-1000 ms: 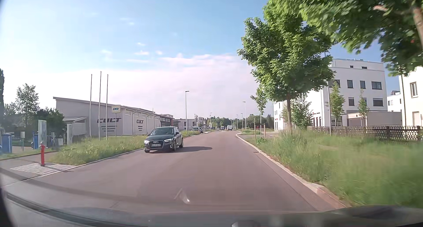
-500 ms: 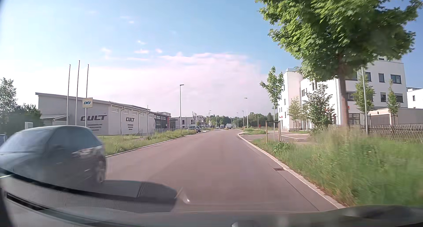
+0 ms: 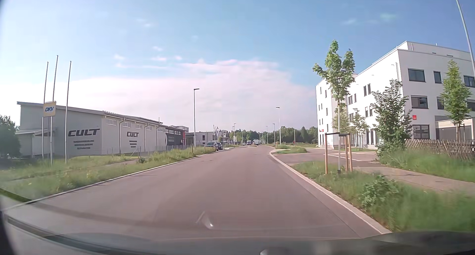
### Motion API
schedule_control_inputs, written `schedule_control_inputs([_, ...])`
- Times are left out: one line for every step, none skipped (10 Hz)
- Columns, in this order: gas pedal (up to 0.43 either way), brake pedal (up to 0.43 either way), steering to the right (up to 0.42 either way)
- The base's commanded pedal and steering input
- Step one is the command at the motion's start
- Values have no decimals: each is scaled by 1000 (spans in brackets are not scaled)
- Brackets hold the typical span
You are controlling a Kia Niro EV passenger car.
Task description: Follow the waypoints while adhering to traffic rules and regulations
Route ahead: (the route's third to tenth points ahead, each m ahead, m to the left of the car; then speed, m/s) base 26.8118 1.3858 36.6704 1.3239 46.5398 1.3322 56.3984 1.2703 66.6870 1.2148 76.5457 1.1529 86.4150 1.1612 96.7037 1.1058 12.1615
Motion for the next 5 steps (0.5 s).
schedule_control_inputs([0, 0, 0])
schedule_control_inputs([0, 0, 0])
schedule_control_inputs([0, 0, 0])
schedule_control_inputs([0, 0, 0])
schedule_control_inputs([0, 0, 0])
